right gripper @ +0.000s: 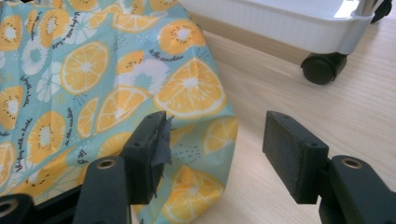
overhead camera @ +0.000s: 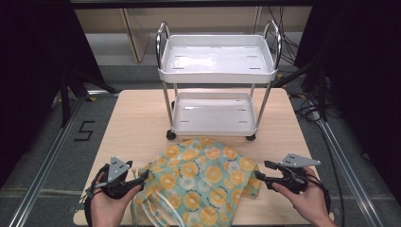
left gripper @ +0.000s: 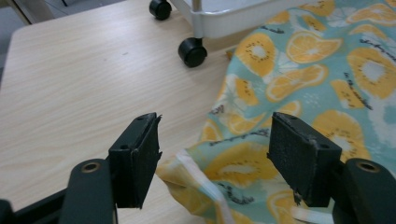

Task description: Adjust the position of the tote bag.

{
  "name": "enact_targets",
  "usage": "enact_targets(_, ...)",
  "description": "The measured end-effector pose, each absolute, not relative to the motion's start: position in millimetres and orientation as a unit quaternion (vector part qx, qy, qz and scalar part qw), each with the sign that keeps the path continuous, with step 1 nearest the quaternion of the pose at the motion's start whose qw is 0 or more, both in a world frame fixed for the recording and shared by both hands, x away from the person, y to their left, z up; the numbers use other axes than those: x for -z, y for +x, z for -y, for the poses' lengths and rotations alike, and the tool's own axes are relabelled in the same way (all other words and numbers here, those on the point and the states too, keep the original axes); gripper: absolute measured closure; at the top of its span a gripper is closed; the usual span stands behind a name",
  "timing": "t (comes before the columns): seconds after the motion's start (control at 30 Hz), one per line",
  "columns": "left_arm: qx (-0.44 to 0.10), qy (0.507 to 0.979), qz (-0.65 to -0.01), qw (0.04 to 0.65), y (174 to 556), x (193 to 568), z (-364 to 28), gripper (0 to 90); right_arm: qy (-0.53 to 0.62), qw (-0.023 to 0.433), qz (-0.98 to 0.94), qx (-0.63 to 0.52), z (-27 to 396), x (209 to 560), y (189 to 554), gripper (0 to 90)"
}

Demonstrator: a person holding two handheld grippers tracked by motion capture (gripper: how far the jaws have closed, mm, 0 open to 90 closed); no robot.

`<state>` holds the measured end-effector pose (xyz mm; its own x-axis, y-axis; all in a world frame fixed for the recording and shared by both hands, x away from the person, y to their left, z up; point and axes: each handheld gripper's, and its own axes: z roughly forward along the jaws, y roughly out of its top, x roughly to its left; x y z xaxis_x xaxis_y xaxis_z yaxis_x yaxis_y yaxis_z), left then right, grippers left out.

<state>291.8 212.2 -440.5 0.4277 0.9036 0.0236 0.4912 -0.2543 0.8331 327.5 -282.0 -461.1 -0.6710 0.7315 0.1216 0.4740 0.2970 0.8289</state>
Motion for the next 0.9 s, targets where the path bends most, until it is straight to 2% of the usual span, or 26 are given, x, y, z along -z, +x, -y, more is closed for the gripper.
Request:
enact_targets(0.23, -0.229, 0.767, -0.473, 0.369, 291, 444, -211, 31.4, 0.377, 0.147, -0.791, -0.458, 282, 460, 328, 39.7)
enact_targets(0.27, -0.219, 0.766, -0.479, 0.368, 293, 447, -212, 31.1, 0.385, 0.136, -0.790, -0.458, 281, 460, 326, 39.3)
enact_targets(0.47, -0.191, 0.788, -0.477, 0.340, 295, 456, -221, 28.6, 0.387, 0.132, -0.790, -0.458, 277, 459, 327, 38.5)
enact_targets(0.5, -0.191, 0.788, -0.477, 0.340, 295, 456, -221, 28.1, 0.378, 0.141, -0.792, -0.457, 277, 459, 328, 38.4)
enact_targets(0.53, -0.180, 0.788, -0.476, 0.345, 296, 458, -224, 27.4, 0.398, 0.126, -0.787, -0.454, 274, 457, 325, 38.3)
enact_targets(0.57, -0.181, 0.776, -0.485, 0.360, 295, 460, -222, 27.2, 0.375, 0.146, -0.791, -0.461, 275, 458, 328, 38.2)
enact_targets(0.6, -0.180, 0.775, -0.488, 0.359, 295, 461, -223, 26.9, 0.378, 0.138, -0.795, -0.453, 274, 456, 327, 38.0)
enact_targets(0.63, -0.178, 0.783, -0.478, 0.355, 295, 460, -225, 26.4, 0.365, 0.150, -0.796, -0.458, 274, 456, 328, 37.9)
enact_targets(0.7, -0.162, 0.794, -0.468, 0.352, 297, 462, -227, 24.3, 0.378, 0.137, -0.792, -0.460, 271, 457, 325, 37.8)
enact_targets(0.73, -0.160, 0.781, -0.479, 0.366, 298, 466, -224, 23.1, 0.368, 0.138, -0.795, -0.462, 272, 457, 326, 37.8)
enact_targets(0.9, -0.142, 0.793, -0.473, 0.356, 309, 476, -224, 22.8, 0.362, 0.147, -0.798, -0.459, 272, 456, 326, 37.6)
